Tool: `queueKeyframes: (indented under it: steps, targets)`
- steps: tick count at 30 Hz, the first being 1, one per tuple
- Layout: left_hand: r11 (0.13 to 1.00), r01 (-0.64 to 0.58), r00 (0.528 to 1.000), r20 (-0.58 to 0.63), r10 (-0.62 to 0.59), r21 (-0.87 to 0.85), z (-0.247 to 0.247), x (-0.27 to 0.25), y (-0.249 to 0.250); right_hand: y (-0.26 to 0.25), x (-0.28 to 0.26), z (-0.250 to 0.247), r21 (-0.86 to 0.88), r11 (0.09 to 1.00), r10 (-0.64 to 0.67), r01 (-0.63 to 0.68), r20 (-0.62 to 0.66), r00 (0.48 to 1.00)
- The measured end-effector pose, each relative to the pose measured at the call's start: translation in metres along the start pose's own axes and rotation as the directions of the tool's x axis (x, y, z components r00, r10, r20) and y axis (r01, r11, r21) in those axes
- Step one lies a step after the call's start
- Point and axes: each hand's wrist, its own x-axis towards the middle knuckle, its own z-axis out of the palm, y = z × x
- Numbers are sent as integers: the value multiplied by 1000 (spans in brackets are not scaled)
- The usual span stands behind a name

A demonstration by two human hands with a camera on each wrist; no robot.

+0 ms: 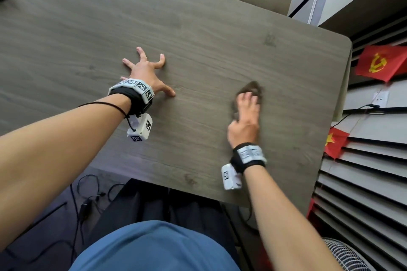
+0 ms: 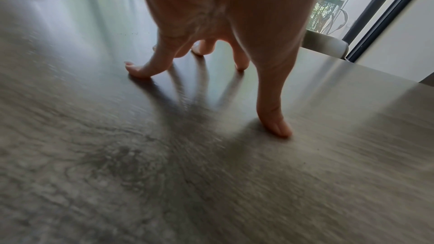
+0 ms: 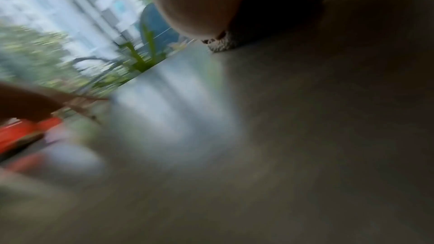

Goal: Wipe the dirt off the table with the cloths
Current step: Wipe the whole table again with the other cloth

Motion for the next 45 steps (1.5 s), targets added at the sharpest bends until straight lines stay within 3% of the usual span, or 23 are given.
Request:
queueKeyframes:
  steps: [3,4,7,8,9,10,12,15,17,20,22,24,26,28,30,33,34,35,37,39,41,43,45]
  targets:
    - [1000,1,1000,0,-1,-8,0,-2,0,-67,-36,42,110,963,-266,248,214,940]
    - [1000,-1,1000,1,1,-6,0,-3,0,-88,-51,56,154,932,-361,329,279,890]
    - [1000,5,1000,9,-5,-2,-2,-5,1,-130,-84,77,266,813,-577,517,484,658]
    - [1000,6,1000,13,-6,-1,-2,-5,2,-133,-87,76,293,798,-593,526,533,603]
    - [1000,6,1000,18,-6,-1,-3,-5,2,-131,-86,71,315,798,-594,513,551,586]
    - [1000,7,1000,21,-7,0,-3,-6,3,-122,-81,62,332,809,-585,485,533,611]
    - [1000,8,1000,21,-8,-3,-2,-5,2,-92,-64,35,327,864,-499,384,447,742]
    - [1000,11,1000,26,-11,-22,-3,-4,3,-19,-23,-20,197,965,-219,173,242,945]
    - [1000,10,999,34,-9,-22,-4,-5,3,29,7,-53,127,992,9,-20,85,996]
    - [999,4,999,38,-3,-32,-4,-4,4,61,49,-64,82,960,273,-269,-41,961]
    - [999,10,1000,29,-9,-33,-4,-4,4,43,64,-45,36,958,286,-284,-64,956]
    - [999,18,1000,25,-17,-29,-4,-3,3,1,65,-13,14,988,154,-153,-61,986]
    - [1000,8,1000,16,-8,-22,-2,-1,2,-50,47,21,30,998,-63,62,19,998]
    - [1000,4,1000,6,-4,-13,1,0,1,-96,13,49,87,967,-251,240,150,956]
    - [1000,2,1000,-10,-2,-11,2,1,1,-119,-21,65,143,936,-349,321,256,902]
    - [1000,5,1000,1,-5,-2,1,2,1,-110,-44,61,189,875,-483,446,392,783]
    - [1000,7,1000,13,-7,1,1,1,1,-102,-44,54,212,859,-512,467,411,755]
    - [1000,6,1000,20,-6,0,0,-1,2,-92,-42,44,236,860,-510,452,402,761]
    - [1000,0,1000,20,0,-7,1,-2,3,-66,-27,19,243,914,-389,324,306,869]
    - [1000,1,1000,19,-1,-12,1,-2,3,-25,4,-10,169,975,-165,147,101,981]
    - [1000,3,1000,23,-3,-12,2,-1,3,17,39,-30,102,994,46,-37,-88,995]
    - [1000,-1,1000,21,1,-16,4,0,2,32,67,-34,62,979,200,-193,-163,966]
    - [1000,-7,1000,13,7,-19,5,2,1,15,82,-20,19,966,258,-260,-186,948]
